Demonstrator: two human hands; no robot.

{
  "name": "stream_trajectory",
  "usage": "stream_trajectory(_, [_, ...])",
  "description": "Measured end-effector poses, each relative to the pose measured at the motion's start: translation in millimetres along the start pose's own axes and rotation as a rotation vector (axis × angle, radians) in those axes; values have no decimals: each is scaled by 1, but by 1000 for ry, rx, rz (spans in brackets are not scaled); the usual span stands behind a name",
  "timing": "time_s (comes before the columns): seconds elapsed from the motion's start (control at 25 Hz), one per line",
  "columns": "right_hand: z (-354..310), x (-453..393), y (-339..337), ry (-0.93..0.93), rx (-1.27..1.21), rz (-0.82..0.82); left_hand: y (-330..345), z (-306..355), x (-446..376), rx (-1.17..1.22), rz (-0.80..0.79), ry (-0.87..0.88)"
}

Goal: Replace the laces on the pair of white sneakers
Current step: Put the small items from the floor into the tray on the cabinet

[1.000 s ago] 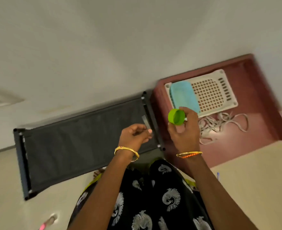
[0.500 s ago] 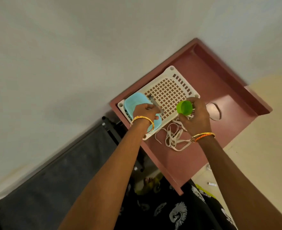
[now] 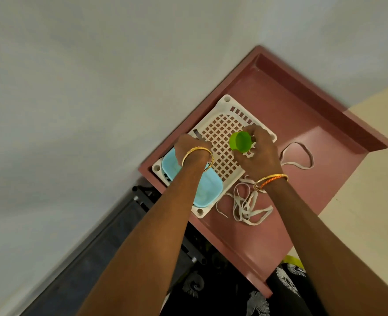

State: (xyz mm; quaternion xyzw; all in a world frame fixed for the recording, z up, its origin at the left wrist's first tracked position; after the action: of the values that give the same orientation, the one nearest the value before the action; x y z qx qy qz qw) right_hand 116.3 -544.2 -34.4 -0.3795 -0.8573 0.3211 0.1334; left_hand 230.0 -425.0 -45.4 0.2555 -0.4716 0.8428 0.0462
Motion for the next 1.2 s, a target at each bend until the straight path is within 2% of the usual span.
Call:
stream_trajectory(0.12, [-2,-3,4,6,1,13,3,4,-6,-50,-20,9])
stream_trajectory(0.32, [-6,-12,7,43,17,19,-26,-1,16,-63,10,172])
stream_trajectory(0.52, [-10,-29,38,-39,189,-179,-59,-53,33,118,371,145])
stream_trajectory(0.6, [-13,-35,54,-96,255,-245,-59,-77,32,205,450,78])
stream_trajectory(0.88, [-23,-38,80,-182,313,-368,-55,-107,27,348,427,-216])
stream_trajectory(1.2, [-32,-24,95,-160,241,-395,-57,-111,30,392,390,-174])
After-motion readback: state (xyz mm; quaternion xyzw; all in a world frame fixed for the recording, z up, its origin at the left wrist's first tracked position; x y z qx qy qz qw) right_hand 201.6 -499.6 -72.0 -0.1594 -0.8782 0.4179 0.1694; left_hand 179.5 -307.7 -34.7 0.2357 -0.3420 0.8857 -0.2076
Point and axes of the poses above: each hand's wrist, its own x-axis away from the middle knuckle, its own y-axis out of the palm, z = x × y, the point moved 3 cm from there along -x, towards the middle knuckle, and after that the axes turned 13 degrees about z, right-handed, at the moved point
